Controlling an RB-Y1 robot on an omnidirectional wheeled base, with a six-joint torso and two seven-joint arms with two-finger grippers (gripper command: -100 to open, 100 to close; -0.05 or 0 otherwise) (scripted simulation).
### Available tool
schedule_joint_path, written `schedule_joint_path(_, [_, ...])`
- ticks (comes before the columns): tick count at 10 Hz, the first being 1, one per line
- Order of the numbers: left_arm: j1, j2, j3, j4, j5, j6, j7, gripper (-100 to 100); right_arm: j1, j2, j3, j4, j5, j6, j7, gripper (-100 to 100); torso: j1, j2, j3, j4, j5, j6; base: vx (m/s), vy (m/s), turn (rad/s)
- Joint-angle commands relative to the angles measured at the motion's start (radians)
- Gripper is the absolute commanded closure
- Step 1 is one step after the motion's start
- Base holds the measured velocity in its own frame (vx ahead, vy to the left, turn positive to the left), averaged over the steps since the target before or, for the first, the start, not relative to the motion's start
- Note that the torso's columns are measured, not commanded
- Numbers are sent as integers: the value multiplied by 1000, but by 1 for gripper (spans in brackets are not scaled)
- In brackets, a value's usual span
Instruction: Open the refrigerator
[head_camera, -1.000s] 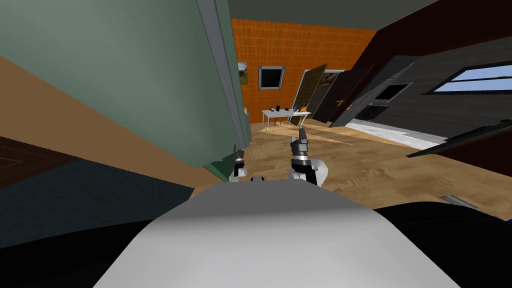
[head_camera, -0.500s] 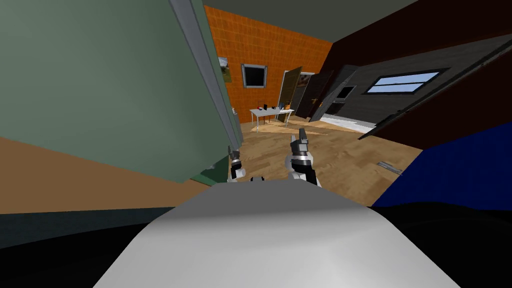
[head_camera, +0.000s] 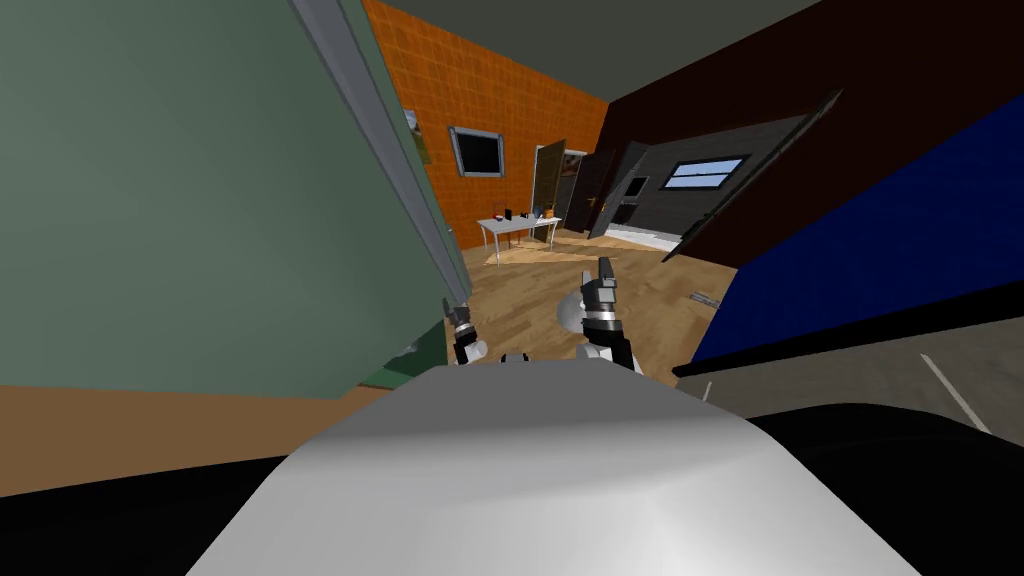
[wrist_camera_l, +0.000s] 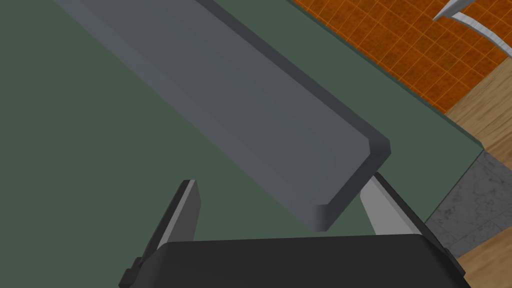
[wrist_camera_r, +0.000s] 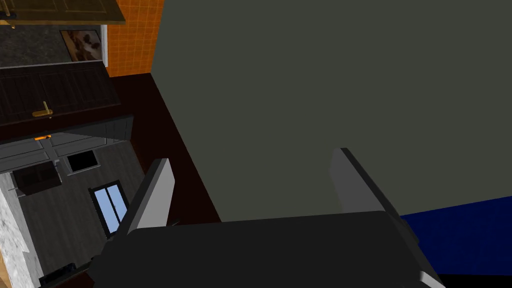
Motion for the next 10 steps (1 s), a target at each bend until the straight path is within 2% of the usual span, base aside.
schedule_joint_path(1, [55, -8, 16, -65, 54, -14, -67, -100, 0, 0, 0, 0, 0, 0, 0, 0, -2, 1, 1, 2, -2, -1, -14, 41, -368])
schedule_joint_path(2, [68, -8, 16, -100, 72, -14, -92, -100, 0, 0, 0, 0, 0, 0, 0, 0, 1, 4, 2, 0, 0, 0, -32, 64, -424])
schedule_joint_path(3, [68, -8, 16, -120, 72, -14, -111, -100, 0, 0, 0, 0, 0, 0, 0, 0, 2, 5, 3, 1, 0, 1, -33, 48, -215])
schedule_joint_path(4, [121, -10, 35, -152, 120, -28, -148, -100, 0, 0, 0, 0, 0, 0, 0, 0, -1, 4, 2, 3, -1, 1, -60, 82, -384])
schedule_joint_path(5, [132, -10, 35, -184, 141, -28, -174, -100, 0, 0, 0, 0, 0, 0, 0, 0, 1, 6, 3, 1, 0, 0, -57, 74, -442])
schedule_joint_path(6, [132, -10, 35, -208, 141, -28, -194, -100, 0, 0, 0, 0, 0, 0, 0, 0, 0, 5, 3, 1, 0, 0, -34, 33, -282])
schedule_joint_path(7, [190, -12, 53, -238, 188, -41, -229, -100, 0, 0, 0, 0, 0, 0, 0, 0, -4, 3, 1, 3, -3, 1, -44, 53, -386])
schedule_joint_path(8, [196, -12, 53, -238, 210, -41, -251, -100, 0, 0, 0, 0, 0, 0, 0, 0, -2, 3, 2, 1, -1, 1, -47, 61, -515])
schedule_joint_path(9, [196, -12, 53, -250, 210, -41, -270, -100, 0, 0, 0, 0, 0, 0, 0, 0, 1, 1, 1, -2, 1, 1, -32, 37, -216])
schedule_joint_path(10, [196, -12, 53, -271, 210, -41, -276, -100, 0, 0, 0, 0, 0, 0, 0, 0, 2, -1, -1, -2, 1, -1, -13, 3, -19])
